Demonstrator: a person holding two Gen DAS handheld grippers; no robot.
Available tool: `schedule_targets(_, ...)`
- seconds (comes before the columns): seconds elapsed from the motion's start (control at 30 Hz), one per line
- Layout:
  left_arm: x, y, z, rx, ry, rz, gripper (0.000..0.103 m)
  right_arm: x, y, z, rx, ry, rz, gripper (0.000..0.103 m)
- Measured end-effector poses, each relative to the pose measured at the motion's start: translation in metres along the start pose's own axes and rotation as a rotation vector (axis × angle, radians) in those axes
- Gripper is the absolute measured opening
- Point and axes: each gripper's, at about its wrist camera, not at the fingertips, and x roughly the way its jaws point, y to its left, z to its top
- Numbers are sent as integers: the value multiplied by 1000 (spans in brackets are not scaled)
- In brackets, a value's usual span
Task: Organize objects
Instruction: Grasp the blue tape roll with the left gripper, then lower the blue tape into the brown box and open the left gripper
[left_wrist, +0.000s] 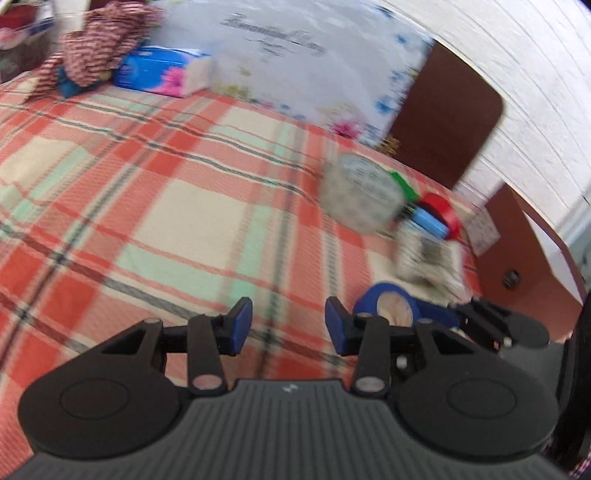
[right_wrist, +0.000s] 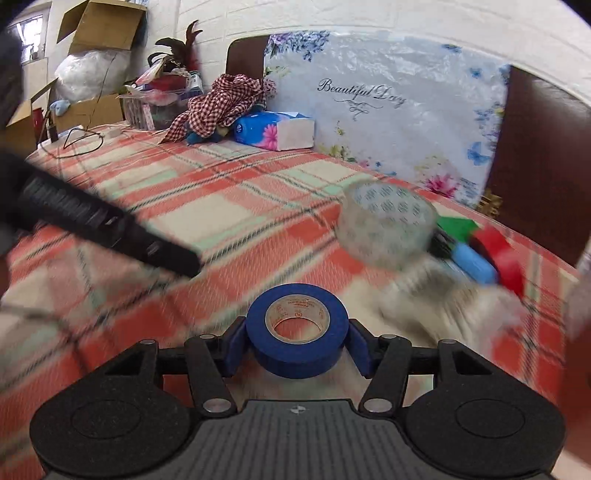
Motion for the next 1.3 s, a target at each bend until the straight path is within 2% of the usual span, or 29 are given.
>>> schedule_targets(0.13, 2, -55, -16, 142, 44, -108, 45, -63, -19, -46, 64, -11, -181, 56)
schedule_targets(0.23, 9, -106, -27, 255, 89, -194, 45, -96, -40, -68, 143, -17, -242, 57)
schedule_targets(0.27, 12, -123, -30, 294, 104, -219, 45, -103, -43, -74, 157, -20, -260, 66)
schedule_targets(0.3, 15, -140, -34, 331, 121, -242, 45, -108, -45, -80, 167, -17, -273, 70)
schedule_targets(0.37, 26, -167, -41, 383, 165, -271, 46, -109, -51, -85, 198, -2, -258, 70)
schedule_targets(0.47, 44, -190, -51, 415, 253, -226, 43, -107, -55, -88, 212, 3, -223, 68)
schedule_targets(0.5, 48, -193, -54, 421, 279, -224, 39, -105, -56, -88, 215, 4, -208, 67)
schedule_targets(0.53, 52, -194, -56, 426, 302, -214, 35, -103, -57, -88, 216, 3, -181, 60)
schedule_targets(0.57, 52, -195, -59, 425, 300, -205, 33, -103, -55, -88, 206, -8, -167, 54)
schedule_targets(0.63, 51, -195, -56, 403, 303, -192, 23, -103, -51, -86, 187, -40, -178, 54)
schedule_targets(0.67, 47, -199, -51, 391, 291, -181, 22, -109, -54, -85, 202, -87, -187, 54)
schedule_targets(0.7, 39, -206, -44, 398, 260, -181, 22, -117, -59, -83, 222, -139, -199, 54)
schedule_targets(0.77, 19, -229, -26, 447, 158, -216, 22, -132, -73, -73, 214, -259, -271, 54)
schedule_targets(0.83, 7, -256, -3, 487, 65, -252, 22, -141, -93, -57, 206, -344, -343, 54)
schedule_targets(0.9, 9, -284, 18, 539, -6, -262, 22, -141, -119, -40, 210, -382, -395, 54)
schedule_targets(0.97, 24, -305, 36, 566, -42, -256, 23, -133, -143, -28, 222, -395, -420, 54)
schedule_targets(1.1, 71, -327, 58, 557, -6, -225, 23, -101, -178, -23, 242, -356, -431, 55)
schedule_targets(1.2, 103, -336, 56, 587, 34, -184, 26, -81, -186, -29, 242, -332, -458, 61)
schedule_targets(1.27, 117, -338, 51, 612, 44, -146, 26, -82, -187, -33, 265, -346, -457, 61)
schedule_targets(1.3, 120, -336, 49, 612, 46, -140, 31, -85, -186, -34, 274, -346, -457, 59)
